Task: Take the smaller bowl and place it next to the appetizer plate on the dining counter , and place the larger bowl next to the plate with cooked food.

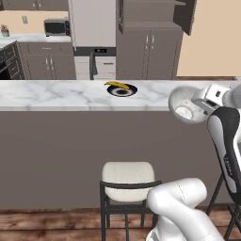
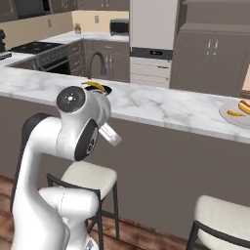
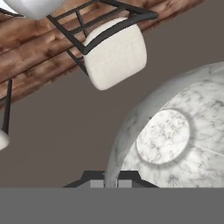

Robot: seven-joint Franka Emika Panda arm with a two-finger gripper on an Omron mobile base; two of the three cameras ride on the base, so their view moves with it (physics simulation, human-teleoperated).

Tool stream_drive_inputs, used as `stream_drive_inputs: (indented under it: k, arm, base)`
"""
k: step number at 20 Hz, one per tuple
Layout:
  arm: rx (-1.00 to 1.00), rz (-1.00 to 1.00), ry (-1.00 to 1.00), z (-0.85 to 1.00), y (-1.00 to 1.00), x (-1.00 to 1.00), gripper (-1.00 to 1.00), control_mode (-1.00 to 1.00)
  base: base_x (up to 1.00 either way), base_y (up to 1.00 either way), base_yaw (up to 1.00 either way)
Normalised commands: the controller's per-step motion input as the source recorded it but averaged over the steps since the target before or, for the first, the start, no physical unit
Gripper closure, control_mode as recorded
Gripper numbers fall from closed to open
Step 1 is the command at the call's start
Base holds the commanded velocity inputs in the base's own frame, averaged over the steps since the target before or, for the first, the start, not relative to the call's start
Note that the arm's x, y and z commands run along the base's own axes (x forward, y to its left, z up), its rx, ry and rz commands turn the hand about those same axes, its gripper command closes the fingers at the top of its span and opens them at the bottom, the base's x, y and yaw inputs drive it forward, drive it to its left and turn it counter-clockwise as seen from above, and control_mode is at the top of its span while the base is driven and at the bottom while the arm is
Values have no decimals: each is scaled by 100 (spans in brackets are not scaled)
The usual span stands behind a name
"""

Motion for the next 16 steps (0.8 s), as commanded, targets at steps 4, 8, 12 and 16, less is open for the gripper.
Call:
stream_drive_inputs:
  k: [4, 8, 12, 16]
  arm:
    - [7, 0, 15, 43, -16, 22, 100, -100]
    - [8, 0, 24, 34, -12, 14, 100, -100]
    - [2, 1, 29, 3, 0, 42, 100, -100]
    - [1, 0, 31, 0, 0, 68, 100, -100]
  base:
    - [0, 0, 0]
    - [0, 0, 0]
    - [0, 0, 0]
    - [0, 0, 0]
